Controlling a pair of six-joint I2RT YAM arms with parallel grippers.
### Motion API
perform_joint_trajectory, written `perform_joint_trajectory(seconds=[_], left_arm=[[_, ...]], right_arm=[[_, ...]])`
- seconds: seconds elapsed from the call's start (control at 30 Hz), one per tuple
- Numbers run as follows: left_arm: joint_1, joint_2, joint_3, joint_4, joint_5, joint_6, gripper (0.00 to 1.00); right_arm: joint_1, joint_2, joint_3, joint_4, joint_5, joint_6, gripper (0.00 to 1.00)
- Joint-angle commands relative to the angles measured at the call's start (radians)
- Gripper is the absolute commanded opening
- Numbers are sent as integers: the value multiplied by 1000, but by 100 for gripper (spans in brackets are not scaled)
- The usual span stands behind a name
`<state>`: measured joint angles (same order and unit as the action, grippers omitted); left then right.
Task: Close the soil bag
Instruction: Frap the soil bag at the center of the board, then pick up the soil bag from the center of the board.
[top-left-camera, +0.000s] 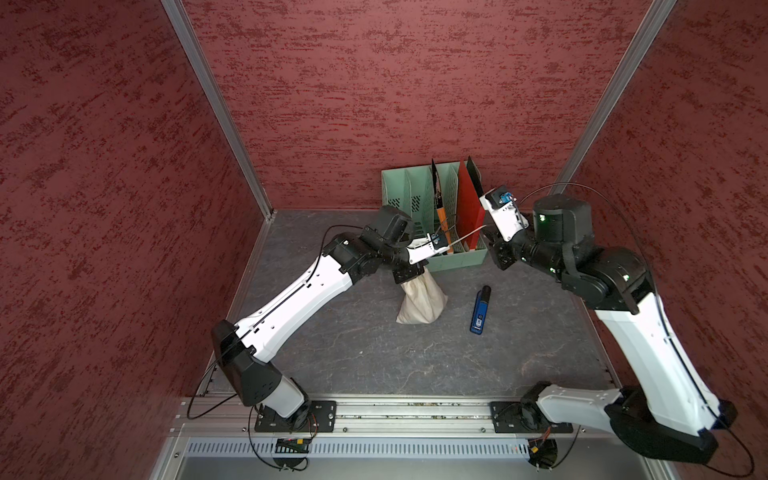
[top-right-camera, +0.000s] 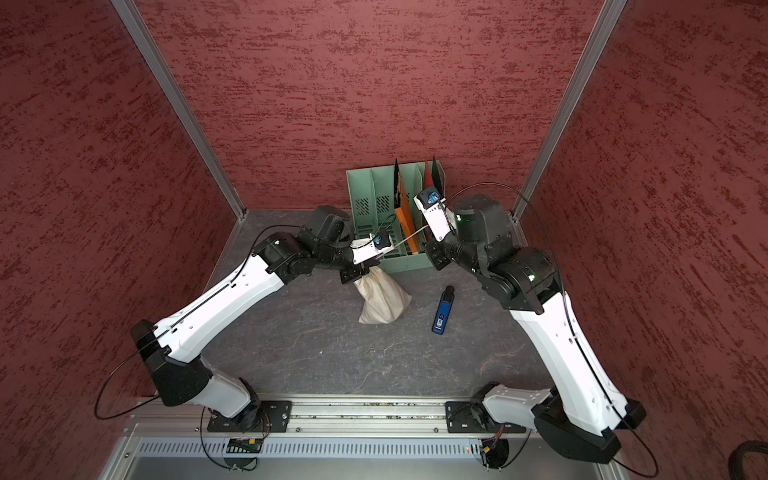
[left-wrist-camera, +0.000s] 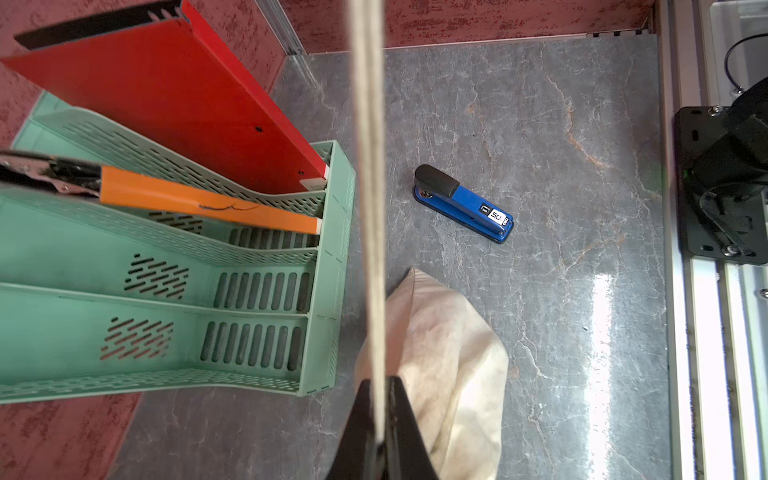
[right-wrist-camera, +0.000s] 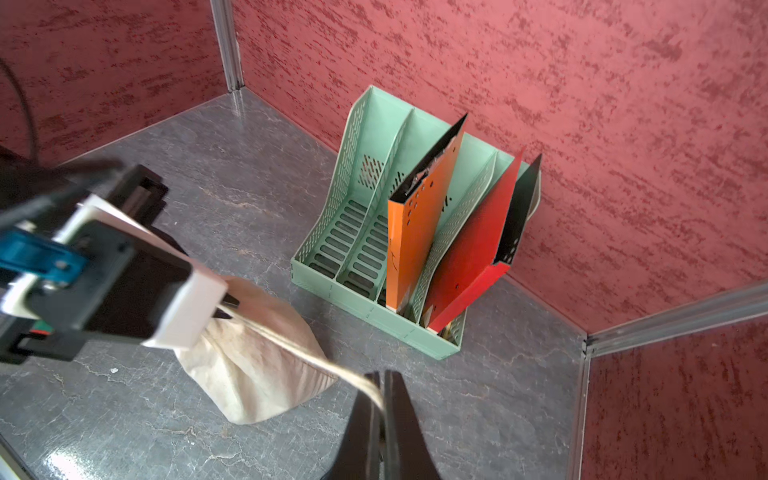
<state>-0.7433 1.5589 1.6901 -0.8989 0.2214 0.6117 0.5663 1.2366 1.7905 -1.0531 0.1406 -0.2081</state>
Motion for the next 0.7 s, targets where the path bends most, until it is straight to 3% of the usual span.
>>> perform_joint_trajectory(seconds=[0.0, 0.2, 0.4, 0.53, 0.67], left_arm=[[34, 39, 33, -215, -24, -129, 0], [40, 62, 80, -261, 28, -281, 0], [106, 131, 252, -316, 156, -536, 0], [140, 188, 394, -365, 242, -654, 0], [168, 232, 487, -404, 321, -761, 0]], right_arm=[[-38, -63, -38, 140, 42, 113, 0], [-39, -74, -187, 141, -80, 187, 2], [-39, -124, -266, 165, -168, 210, 76], [-40, -166, -308, 212, -200, 217, 93], [-40, -179, -345, 239, -218, 243, 98]])
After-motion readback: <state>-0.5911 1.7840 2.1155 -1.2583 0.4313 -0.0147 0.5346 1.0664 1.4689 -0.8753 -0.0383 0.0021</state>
